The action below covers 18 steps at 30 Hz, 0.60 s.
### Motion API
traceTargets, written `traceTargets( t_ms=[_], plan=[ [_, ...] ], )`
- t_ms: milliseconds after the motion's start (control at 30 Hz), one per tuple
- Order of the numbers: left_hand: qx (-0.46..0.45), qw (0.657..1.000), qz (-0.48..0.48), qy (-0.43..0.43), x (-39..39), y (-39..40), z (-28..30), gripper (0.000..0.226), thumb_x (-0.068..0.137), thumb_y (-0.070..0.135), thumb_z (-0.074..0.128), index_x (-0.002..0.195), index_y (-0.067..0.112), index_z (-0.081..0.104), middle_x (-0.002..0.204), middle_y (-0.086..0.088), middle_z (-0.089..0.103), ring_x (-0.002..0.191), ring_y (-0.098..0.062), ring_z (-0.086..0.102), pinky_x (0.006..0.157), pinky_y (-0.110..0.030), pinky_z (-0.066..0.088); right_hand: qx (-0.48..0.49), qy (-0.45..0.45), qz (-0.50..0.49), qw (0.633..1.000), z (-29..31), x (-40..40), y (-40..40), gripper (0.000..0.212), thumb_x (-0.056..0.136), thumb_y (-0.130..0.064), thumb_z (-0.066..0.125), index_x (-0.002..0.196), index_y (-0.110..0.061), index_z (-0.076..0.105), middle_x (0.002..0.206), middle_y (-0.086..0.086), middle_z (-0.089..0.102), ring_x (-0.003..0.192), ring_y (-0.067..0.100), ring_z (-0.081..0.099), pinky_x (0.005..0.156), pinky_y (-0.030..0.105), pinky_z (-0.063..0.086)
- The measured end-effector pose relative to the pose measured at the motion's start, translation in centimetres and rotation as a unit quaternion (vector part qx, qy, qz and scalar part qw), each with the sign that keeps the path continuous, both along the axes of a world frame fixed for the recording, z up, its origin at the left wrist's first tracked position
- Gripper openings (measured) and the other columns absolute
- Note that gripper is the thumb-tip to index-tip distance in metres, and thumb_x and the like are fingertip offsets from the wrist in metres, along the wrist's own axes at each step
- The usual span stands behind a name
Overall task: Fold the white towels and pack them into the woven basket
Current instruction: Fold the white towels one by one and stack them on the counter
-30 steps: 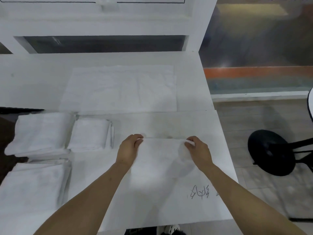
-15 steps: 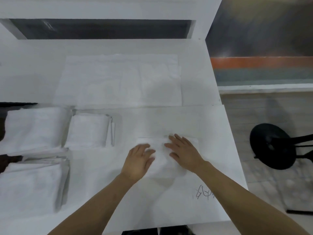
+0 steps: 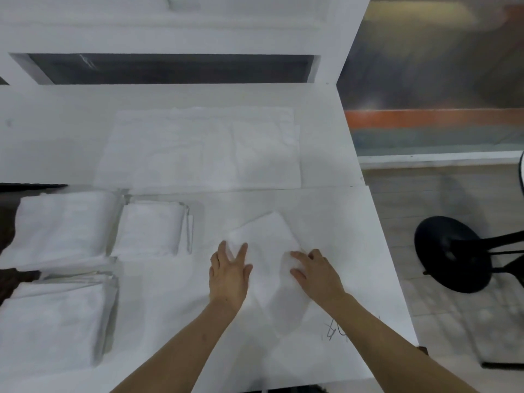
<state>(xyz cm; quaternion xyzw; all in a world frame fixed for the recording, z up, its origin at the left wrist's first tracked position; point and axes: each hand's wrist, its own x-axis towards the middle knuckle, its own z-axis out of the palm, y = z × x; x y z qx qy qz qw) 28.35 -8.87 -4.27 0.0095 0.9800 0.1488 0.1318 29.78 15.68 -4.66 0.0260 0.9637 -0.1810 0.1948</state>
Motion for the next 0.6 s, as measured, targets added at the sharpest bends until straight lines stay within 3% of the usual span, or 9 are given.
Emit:
traceTargets(
  t_ms=[100,200,300,367,467,533,600],
  plan=[
    [0.104,0.989,0.09,-0.047,-0.5,1.2,0.8,0.067,0.102,0.03,0.057,0.158,0.023,0.021,0.136,-0.013,0.036,0.117,-0.032,0.05,0.089,-0.039,0.051,-0.022,-0.02,-0.016,0.999,-0.4,0.5,0.1,0.05,0.099,-0.049,0.054,0.147,-0.038,0.045,0.118,0.002,0.045,0.094,0.024,0.061,0.084,0.035,0.056],
    [0.224,0.945,0.22,-0.094,-1.3,2.4,1.0,0.075,0.098,0.024,0.064,0.157,0.018,0.016,0.128,-0.014,0.049,0.106,-0.036,0.061,0.084,-0.039,0.048,-0.033,-0.034,-0.033,0.998,-0.5,0.3,0.1,0.051,0.098,-0.048,0.057,0.146,-0.038,0.045,0.12,0.002,0.044,0.095,0.025,0.062,0.085,0.034,0.055],
    [0.32,0.881,0.308,-0.162,-2.3,3.0,1.3,0.05,0.095,0.024,0.068,0.138,0.014,0.044,0.113,-0.003,0.063,0.105,-0.033,0.065,0.087,-0.039,0.053,-0.064,-0.055,-0.052,0.995,-0.4,-0.1,0.3,0.048,0.095,-0.047,0.062,0.14,-0.041,0.047,0.116,-0.001,0.043,0.095,0.023,0.061,0.081,0.033,0.053],
    [0.363,0.863,0.305,-0.173,-2.4,3.4,2.0,0.019,0.095,0.026,0.069,0.107,0.012,0.062,0.101,0.0,0.071,0.096,-0.028,0.069,0.081,-0.037,0.057,-0.107,-0.047,-0.084,0.99,-0.2,-0.7,0.6,0.04,0.093,-0.042,0.066,0.131,-0.037,0.054,0.112,-0.003,0.046,0.094,0.02,0.059,0.084,0.032,0.053],
    [0.439,0.849,0.25,-0.157,-1.8,3.8,4.5,0.014,0.098,0.027,0.065,0.087,0.021,0.058,0.08,0.009,0.065,0.075,-0.011,0.066,0.063,-0.022,0.051,-0.205,-0.013,-0.186,0.961,0.4,-1.9,0.5,0.038,0.092,-0.031,0.071,0.128,-0.027,0.06,0.116,-0.001,0.053,0.1,0.012,0.059,0.094,0.029,0.05],
    [0.496,0.822,0.212,-0.181,-1.6,3.8,5.8,0.013,0.1,0.027,0.063,0.093,0.022,0.054,0.088,0.007,0.064,0.076,-0.006,0.065,0.065,-0.017,0.05,-0.283,-0.007,-0.239,0.929,1.1,-2.8,0.4,0.047,0.094,-0.031,0.071,0.137,-0.023,0.056,0.125,-0.002,0.056,0.112,0.014,0.058,0.1,0.032,0.049],
    [0.577,0.762,0.18,-0.231,-1.6,3.6,6.8,0.022,0.101,0.029,0.061,0.119,0.016,0.054,0.117,-0.004,0.069,0.105,-0.017,0.07,0.086,-0.034,0.057,-0.377,-0.03,-0.276,0.884,2.2,-3.5,0.4,0.053,0.097,-0.036,0.069,0.145,-0.025,0.048,0.133,-0.004,0.055,0.12,0.012,0.057,0.1,0.032,0.048]
  ],
)
